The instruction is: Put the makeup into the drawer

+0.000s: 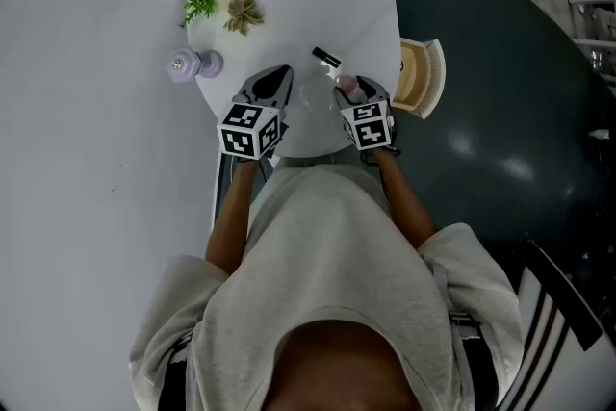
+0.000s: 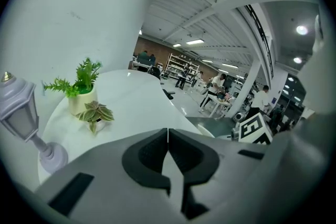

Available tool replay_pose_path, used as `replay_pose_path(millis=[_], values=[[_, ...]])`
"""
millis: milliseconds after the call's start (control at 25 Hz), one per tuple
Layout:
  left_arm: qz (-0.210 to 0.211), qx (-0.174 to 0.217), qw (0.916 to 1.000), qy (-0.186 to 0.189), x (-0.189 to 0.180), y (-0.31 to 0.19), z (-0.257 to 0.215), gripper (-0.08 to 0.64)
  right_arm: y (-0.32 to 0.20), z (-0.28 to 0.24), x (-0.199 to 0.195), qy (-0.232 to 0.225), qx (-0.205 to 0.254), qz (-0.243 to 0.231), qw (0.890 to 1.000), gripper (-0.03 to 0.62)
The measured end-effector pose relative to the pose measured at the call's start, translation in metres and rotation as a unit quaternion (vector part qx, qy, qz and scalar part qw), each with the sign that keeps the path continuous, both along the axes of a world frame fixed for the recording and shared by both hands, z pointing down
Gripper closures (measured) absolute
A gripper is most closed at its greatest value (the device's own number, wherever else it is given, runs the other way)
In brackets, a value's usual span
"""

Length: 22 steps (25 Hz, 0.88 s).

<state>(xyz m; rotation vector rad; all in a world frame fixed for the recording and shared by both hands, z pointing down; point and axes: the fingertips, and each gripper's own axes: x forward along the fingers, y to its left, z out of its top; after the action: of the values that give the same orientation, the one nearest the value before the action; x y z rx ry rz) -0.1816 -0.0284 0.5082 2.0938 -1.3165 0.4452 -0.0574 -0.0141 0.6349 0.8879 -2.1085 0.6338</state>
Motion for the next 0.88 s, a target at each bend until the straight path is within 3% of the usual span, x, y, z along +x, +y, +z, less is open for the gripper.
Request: replay_pose_path(millis=[200,560,880], values=[[0.044,-0.004,0.9990,0.004,0.032,-0.013,0.005,0.546,-0.011,-0.020,0.039,-0.013,0.023,0.064,0.998,0.364],[0.113,-0.015,0.9935,0.007,0.100,-0.029,0.013,0.546,-0.033,-0.021,0.145,-0.009,0.031,0.186,0.982,0.364],[0.106,-0.031,0.9939,0.000,0.109,-0.044,0.017,0.546,-0.079,0.040,0.182,-0.012,-0.021,0.232,0.972,0.364]])
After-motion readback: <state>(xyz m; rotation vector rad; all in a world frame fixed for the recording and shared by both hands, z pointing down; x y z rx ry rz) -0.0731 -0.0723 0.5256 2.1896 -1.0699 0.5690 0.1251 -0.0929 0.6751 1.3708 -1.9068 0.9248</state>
